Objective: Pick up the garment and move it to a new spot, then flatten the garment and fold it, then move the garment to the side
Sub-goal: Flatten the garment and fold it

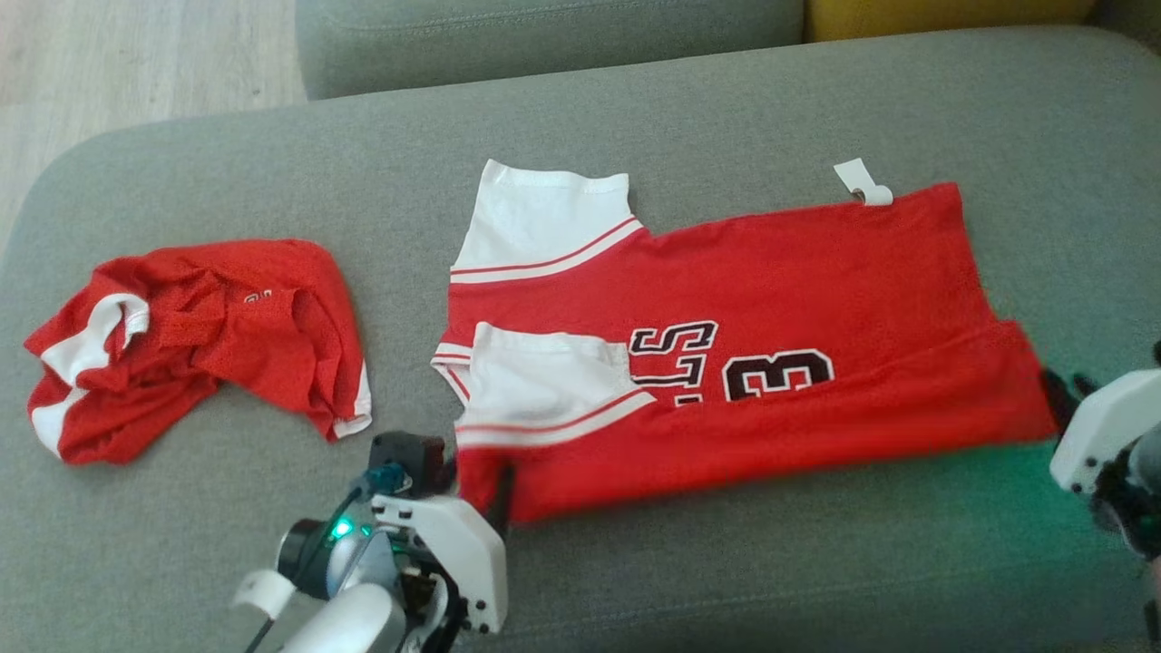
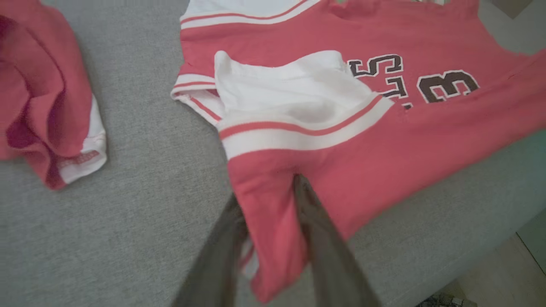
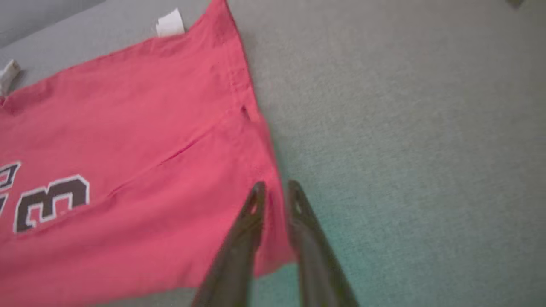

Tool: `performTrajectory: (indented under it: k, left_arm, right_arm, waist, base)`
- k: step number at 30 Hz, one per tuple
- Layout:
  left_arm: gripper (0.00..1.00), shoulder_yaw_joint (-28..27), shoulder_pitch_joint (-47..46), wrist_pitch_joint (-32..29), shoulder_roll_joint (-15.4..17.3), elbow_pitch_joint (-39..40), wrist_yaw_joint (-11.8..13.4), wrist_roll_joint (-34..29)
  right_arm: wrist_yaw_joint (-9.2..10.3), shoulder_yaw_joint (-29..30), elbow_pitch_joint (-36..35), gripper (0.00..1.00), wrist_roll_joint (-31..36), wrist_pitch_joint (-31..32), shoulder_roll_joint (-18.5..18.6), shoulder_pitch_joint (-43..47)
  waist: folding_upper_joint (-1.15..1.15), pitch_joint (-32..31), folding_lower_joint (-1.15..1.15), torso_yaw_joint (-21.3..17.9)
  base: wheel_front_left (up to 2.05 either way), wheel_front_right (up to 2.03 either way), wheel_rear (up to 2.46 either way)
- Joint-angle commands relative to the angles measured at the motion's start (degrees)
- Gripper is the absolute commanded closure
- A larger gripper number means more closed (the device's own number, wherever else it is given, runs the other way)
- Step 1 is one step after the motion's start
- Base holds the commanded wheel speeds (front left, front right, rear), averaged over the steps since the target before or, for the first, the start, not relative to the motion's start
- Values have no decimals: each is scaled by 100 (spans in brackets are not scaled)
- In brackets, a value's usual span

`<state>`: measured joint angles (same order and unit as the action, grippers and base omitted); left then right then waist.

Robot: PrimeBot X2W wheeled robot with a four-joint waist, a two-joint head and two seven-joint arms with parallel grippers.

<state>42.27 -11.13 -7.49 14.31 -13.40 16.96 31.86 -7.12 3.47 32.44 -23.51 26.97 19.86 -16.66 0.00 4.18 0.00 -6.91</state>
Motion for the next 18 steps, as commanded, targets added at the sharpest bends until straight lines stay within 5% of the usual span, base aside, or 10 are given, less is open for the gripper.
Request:
performTrajectory:
  k: [1,11,18]
  left_arm:
    - [0,-218,-273,-10,182,253,87,-56]
    - [0,-832,-719,734,284,753,278,-101]
    - [0,-954,-1762,737,374,718,-149,-136]
  right_arm:
    - [-36,107,-351,0,72,-139,45,-73]
    - [-36,531,-1282,0,258,-843,-418,-346]
    - [-36,193,-1802,0,260,-1706,-574,-652]
  waist:
    - [0,32,0,-16]
    - [0,325,0,-214]
    - [0,800,0,-402]
  base:
    - [0,0,0]
    - [0,0,0]
    - [0,0,0]
